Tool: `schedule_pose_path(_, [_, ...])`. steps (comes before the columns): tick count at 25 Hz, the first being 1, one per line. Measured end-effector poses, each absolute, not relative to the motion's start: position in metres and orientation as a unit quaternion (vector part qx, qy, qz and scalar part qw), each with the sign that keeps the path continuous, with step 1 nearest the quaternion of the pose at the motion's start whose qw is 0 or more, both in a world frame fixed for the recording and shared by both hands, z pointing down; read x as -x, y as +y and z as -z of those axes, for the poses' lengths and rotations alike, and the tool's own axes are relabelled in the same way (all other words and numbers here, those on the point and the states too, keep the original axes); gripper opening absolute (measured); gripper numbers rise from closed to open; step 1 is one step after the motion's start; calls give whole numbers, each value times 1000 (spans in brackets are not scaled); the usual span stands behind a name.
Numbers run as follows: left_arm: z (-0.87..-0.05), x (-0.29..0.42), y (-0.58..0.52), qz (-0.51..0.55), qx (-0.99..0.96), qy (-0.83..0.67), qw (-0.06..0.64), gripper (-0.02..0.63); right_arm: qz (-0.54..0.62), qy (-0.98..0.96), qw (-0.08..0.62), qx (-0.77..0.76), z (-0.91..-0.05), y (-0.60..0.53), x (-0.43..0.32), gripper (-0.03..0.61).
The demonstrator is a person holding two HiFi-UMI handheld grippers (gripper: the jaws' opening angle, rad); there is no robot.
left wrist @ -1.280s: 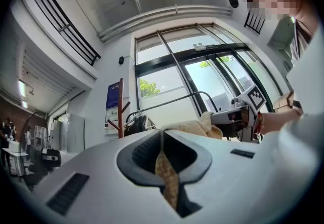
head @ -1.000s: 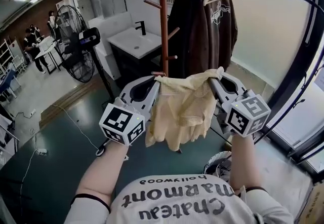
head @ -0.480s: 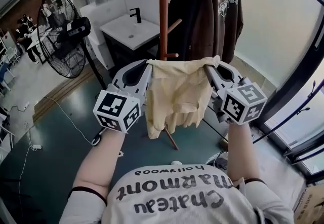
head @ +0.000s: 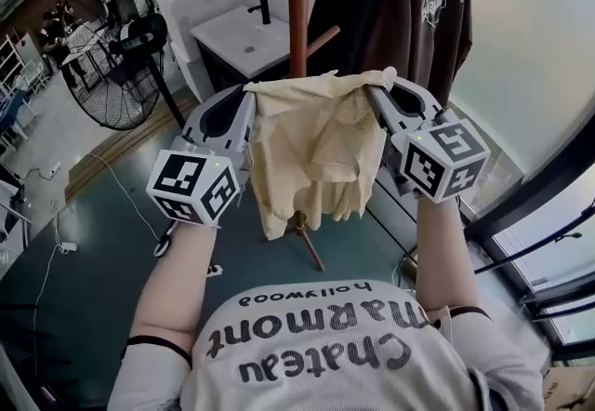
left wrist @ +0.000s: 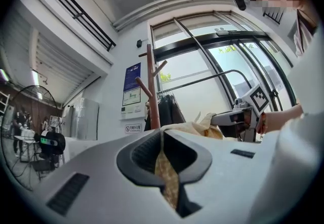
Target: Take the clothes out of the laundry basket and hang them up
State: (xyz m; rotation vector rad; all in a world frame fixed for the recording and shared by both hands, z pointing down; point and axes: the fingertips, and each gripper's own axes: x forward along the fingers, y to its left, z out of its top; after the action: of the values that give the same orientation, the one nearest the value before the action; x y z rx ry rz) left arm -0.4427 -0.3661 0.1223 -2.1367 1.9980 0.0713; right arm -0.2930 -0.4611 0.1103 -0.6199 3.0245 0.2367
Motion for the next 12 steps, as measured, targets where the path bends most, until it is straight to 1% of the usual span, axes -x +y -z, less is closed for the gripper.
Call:
schedule_pose_path(6, [-123,457,-386,-15,702,703,107,26,-133,973,0,186,-108,-488,310,37])
schedule_pose_path(12, [-131,473,-403,0,675,731,97,26,-170,967,-41,187,-120,-517,327,37])
